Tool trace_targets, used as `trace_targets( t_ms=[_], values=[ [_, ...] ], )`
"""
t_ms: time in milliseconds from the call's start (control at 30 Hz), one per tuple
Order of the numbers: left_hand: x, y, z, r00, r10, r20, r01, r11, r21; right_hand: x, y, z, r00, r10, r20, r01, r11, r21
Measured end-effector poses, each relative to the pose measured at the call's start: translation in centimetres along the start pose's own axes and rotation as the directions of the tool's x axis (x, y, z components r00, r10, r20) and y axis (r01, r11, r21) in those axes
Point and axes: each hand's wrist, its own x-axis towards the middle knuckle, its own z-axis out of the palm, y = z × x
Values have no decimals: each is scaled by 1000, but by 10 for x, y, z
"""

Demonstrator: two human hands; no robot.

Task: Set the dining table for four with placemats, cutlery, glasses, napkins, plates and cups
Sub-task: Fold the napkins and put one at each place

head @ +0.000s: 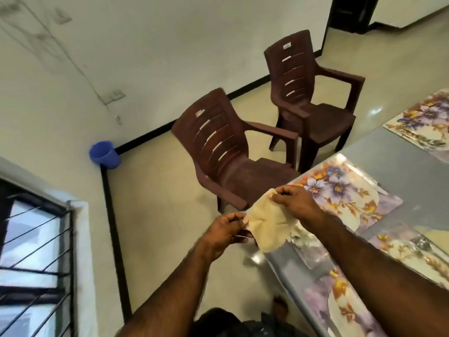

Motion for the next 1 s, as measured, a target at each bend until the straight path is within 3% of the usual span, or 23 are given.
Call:
trace_targets(
  t_ms=[100,167,267,367,433,600,667,733,800,867,1000],
  values=[
    [54,35,11,997,-23,74,23,1000,-6,27,-1,-29,999,45,-9,-45,998,40],
    [97,55,23,991,-54,123,54,999,0,42,4,-48,992,77,-105,-66,992,108],
    [159,69,39,957,-74,279,77,997,1,55,9,-72,942,222,-253,-125,928,350],
    [214,80,59,884,-126,450,92,991,97,57,15,-92,880,354,-316,-78,765,639],
    [243,92,77,818,-139,559,79,988,131,56,28,-102,847,408,-342,-36,685,728],
    [288,125,113,689,-166,706,138,986,97,40,34,-108,658,539,-526,10,692,722],
    [299,129,123,621,-216,754,180,975,131,32,34,-113,659,526,-538,82,661,746],
    [305,125,134,672,-251,696,73,959,275,26,41,-116,633,556,-539,20,684,729],
    [308,115,144,758,-249,603,0,925,381,24,59,-116,534,626,-568,-104,715,691],
    [309,109,150,733,-297,612,47,920,390,24,73,-114,546,625,-559,-119,717,687],
    [311,113,152,602,-358,714,24,901,433,29,82,-117,689,608,-395,-187,675,714]
  ],
)
